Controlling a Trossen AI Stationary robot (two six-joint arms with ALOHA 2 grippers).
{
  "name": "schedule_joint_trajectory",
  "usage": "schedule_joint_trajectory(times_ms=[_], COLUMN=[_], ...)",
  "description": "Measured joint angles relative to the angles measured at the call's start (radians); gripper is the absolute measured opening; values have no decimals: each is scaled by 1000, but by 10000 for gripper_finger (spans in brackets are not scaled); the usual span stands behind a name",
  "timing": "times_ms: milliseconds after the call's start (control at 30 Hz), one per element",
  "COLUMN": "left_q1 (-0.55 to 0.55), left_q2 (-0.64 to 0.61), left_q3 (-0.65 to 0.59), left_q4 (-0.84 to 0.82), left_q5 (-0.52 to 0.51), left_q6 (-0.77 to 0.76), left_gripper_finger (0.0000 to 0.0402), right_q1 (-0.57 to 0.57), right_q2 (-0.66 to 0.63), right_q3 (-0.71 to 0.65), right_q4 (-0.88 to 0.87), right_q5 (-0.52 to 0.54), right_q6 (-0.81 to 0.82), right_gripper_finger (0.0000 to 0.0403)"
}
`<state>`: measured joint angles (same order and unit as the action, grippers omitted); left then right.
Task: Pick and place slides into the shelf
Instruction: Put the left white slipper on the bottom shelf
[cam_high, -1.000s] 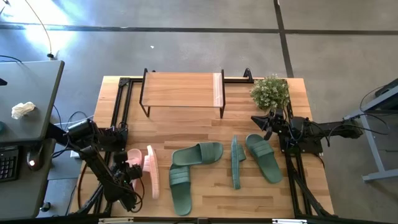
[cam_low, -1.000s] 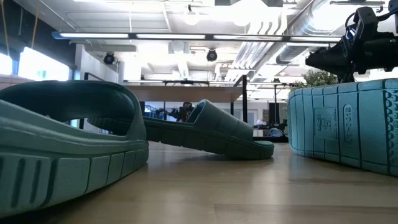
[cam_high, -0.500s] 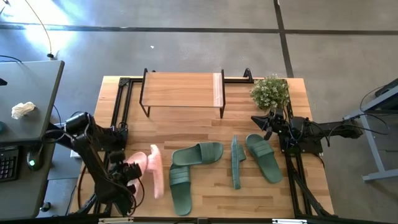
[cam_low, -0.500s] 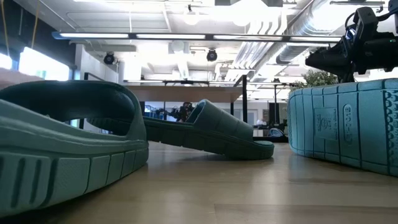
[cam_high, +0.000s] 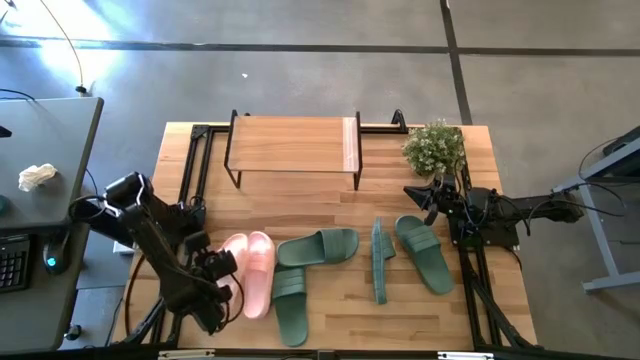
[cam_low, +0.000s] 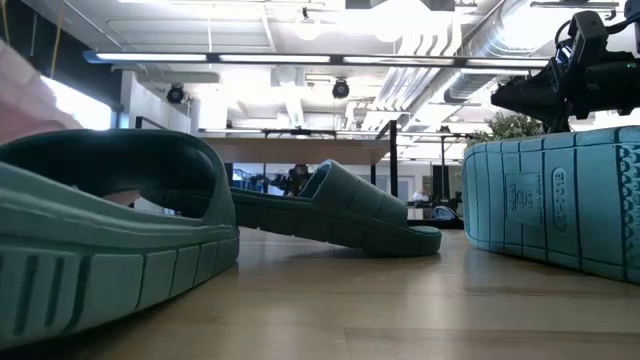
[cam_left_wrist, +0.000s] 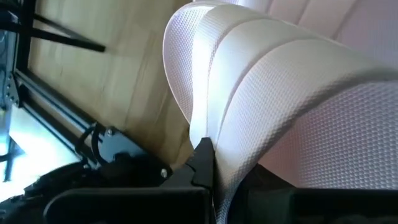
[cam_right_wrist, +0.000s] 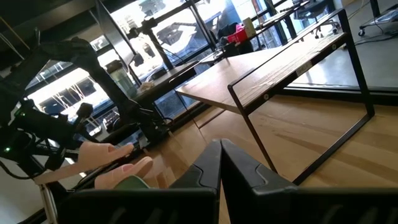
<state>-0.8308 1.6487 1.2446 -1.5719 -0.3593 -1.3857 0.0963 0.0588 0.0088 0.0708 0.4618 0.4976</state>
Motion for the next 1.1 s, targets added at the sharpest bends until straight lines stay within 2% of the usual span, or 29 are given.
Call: schedule_joint_trajectory(times_ms=[233, 400, 633, 800, 933, 1100], left_q1=[79, 192, 395, 525, 606, 669], left_q2=[-50, -79, -87, -92, -117, -157], left_q3=[0, 0, -3, -48, -84, -112], left_q4=[2, 1, 2, 2, 6, 149], left_q5=[-39, -74, -201, -217, -217, -232], left_q6=[87, 257, 560, 733, 788, 911], left_gripper_finger=[0, 0, 0, 0, 0, 0], right_q1=[0, 0, 0, 0, 0, 0], right_q2=[0, 0, 0, 0, 0, 0], right_q3=[0, 0, 0, 0, 0, 0], right_q4=[0, 0, 0, 0, 0, 0], right_q5=[0, 0, 0, 0, 0, 0], right_q6=[0, 0, 0, 0, -3, -6], right_gripper_finger=[0, 0, 0, 0, 0, 0])
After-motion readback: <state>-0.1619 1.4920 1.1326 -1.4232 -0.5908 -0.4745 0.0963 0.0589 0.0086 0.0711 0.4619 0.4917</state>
